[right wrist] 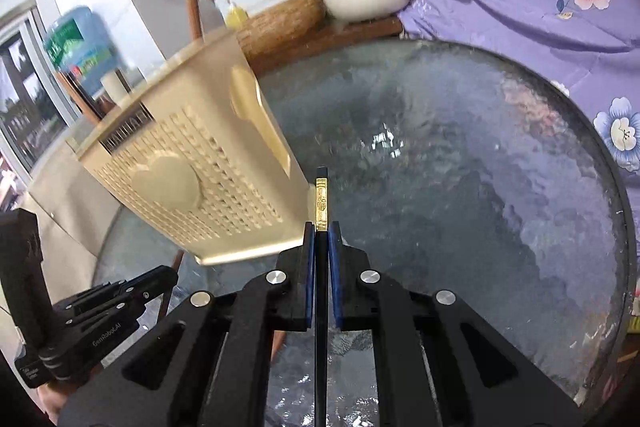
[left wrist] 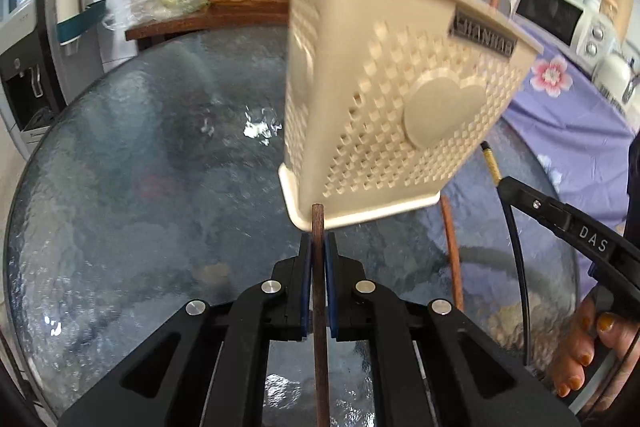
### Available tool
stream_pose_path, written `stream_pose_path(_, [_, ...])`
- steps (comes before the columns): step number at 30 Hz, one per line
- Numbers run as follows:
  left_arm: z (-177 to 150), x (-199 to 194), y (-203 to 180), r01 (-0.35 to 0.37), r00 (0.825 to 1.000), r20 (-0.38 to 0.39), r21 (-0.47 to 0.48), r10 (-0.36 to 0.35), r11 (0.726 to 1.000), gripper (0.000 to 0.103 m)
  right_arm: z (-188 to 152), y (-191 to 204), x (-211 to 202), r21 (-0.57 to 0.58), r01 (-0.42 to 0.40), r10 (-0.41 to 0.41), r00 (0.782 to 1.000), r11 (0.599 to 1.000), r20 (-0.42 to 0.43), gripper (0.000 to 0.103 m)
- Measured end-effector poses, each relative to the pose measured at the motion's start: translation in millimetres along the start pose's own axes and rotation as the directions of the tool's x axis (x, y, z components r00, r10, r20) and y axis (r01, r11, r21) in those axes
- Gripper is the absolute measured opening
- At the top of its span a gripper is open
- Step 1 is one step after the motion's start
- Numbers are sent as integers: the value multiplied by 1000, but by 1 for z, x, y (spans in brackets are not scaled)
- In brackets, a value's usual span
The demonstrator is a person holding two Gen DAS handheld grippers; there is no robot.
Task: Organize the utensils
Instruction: 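Lift both chopsticks and carry them above the beige holder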
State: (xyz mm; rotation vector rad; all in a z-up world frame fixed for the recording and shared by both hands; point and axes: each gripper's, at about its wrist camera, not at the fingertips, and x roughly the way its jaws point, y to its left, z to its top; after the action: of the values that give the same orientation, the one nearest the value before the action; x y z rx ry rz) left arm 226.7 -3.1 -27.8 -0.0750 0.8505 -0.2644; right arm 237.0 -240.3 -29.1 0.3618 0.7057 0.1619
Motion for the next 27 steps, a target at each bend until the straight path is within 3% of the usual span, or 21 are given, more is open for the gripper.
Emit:
stream_pose_path(10, [14,-58,7,51,988,145,-40,-45,998,6,20,17,-54,-48,-94,100,984,994,150,7])
stream_pose_path(20, [23,-98,-1,71,969,237,-20,-65,997,6,30,31,-93,-87,-176,189,966,981,179,7])
stream_pose_path(27, [25,-110,-1,89,962,261,-9,-84,996,6,27,42,-112,-144,-176,202,959,974,198,7])
